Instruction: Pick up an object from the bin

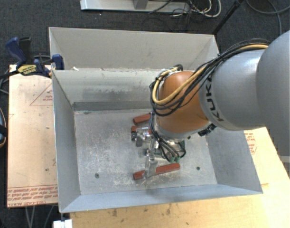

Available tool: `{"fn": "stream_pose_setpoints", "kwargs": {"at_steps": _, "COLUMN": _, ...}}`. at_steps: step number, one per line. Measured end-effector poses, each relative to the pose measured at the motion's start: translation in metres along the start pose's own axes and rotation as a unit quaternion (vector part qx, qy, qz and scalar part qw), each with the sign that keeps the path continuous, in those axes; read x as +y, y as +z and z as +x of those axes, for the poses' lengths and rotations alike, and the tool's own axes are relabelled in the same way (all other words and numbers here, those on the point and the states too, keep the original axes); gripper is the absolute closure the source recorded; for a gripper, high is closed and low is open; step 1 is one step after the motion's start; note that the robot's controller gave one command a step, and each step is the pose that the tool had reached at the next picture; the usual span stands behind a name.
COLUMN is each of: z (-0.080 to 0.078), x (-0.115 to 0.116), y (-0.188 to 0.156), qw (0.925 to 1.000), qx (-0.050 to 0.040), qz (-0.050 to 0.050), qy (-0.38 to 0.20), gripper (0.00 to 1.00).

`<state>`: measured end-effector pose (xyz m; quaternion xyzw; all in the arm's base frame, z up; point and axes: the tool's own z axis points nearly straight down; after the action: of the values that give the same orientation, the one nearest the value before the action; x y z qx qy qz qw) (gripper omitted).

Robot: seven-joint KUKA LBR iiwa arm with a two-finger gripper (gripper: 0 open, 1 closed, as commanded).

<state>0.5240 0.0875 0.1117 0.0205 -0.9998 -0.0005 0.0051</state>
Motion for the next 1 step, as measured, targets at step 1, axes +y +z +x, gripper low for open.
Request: {"fn": "stream_pose_setpoints", "kwargs": {"at_steps": 1, "z": -0.0377, "x": -0.0259, "y": -0.0349, "qw": 0.9993, "qx": -0.0060, "qz": 0.000, "qy": 0.036, "gripper": 0.00}}
